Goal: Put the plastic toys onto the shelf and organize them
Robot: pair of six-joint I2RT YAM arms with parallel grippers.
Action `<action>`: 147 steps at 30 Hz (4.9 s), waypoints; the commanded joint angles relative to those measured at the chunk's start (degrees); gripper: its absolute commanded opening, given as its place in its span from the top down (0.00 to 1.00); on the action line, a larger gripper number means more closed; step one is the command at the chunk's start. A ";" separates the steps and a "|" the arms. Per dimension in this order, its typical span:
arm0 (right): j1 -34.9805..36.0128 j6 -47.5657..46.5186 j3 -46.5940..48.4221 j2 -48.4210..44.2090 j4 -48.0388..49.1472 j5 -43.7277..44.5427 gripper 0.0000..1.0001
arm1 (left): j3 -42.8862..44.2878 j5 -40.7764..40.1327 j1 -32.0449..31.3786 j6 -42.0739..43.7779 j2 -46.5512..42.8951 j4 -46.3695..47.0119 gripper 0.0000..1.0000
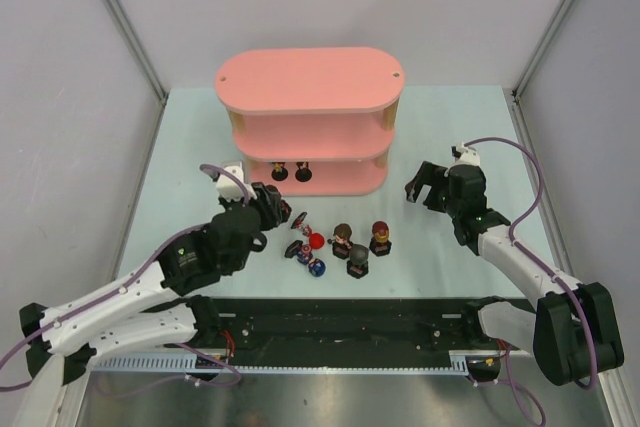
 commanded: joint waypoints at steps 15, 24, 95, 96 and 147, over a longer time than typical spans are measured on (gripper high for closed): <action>-0.37 -0.41 1.00 -2.18 -1.06 2.71 0.00 | 13.86 6.08 17.22 5.49 7.34 1.80 1.00; -0.54 -0.32 1.00 -1.47 -0.88 2.79 0.00 | 29.94 7.84 17.22 -0.39 12.79 -13.75 1.00; -0.46 3.37 1.08 -2.00 -5.45 0.60 0.00 | 85.24 -7.28 26.28 -11.39 51.11 -27.47 1.00; -0.46 3.37 1.00 -2.09 -5.45 0.60 0.00 | 85.15 -7.36 26.28 -11.39 51.20 -27.65 1.00; -0.99 3.29 1.08 -0.33 -5.19 -0.11 0.00 | 82.43 -3.14 29.00 -5.50 50.94 -28.80 0.55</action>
